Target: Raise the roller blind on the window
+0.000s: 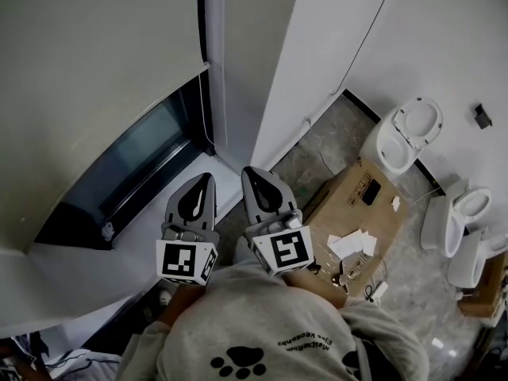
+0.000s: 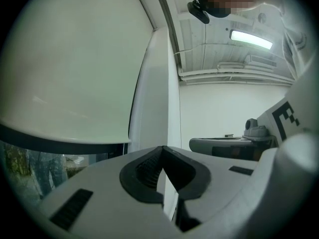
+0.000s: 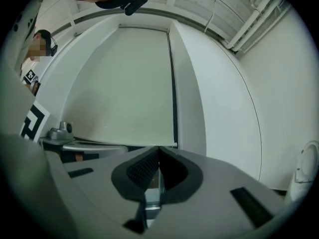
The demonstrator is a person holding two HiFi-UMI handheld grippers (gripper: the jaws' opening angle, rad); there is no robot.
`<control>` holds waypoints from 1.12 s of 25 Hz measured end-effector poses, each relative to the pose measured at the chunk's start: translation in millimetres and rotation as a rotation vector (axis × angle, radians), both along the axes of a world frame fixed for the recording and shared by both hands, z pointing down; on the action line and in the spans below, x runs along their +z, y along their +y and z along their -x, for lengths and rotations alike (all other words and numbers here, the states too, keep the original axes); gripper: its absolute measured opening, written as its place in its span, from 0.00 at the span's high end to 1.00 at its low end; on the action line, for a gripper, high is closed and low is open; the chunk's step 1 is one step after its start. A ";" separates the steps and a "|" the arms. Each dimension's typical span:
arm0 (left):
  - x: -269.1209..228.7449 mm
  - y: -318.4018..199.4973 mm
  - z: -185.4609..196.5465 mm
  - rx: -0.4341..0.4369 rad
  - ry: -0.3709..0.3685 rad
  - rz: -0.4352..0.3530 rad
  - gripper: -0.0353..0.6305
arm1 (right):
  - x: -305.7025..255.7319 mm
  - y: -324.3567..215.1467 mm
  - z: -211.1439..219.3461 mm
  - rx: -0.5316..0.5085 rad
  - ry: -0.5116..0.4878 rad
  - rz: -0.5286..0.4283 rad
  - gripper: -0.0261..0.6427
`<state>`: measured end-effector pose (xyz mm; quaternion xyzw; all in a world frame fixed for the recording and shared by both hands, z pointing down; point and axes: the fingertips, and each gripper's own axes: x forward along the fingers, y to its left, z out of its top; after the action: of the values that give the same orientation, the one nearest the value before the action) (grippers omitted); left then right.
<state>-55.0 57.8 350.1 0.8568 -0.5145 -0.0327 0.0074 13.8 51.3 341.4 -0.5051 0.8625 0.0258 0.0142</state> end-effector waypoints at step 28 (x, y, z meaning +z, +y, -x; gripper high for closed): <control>-6.5 -155.2 -3.6 -0.005 0.012 0.011 0.93 | 1.7 -169.5 11.0 -0.044 0.043 0.028 0.94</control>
<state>-51.4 -97.5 343.6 0.8552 -0.5170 -0.0349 0.0149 2.9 -118.1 343.1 -0.4854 0.8739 0.0242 -0.0111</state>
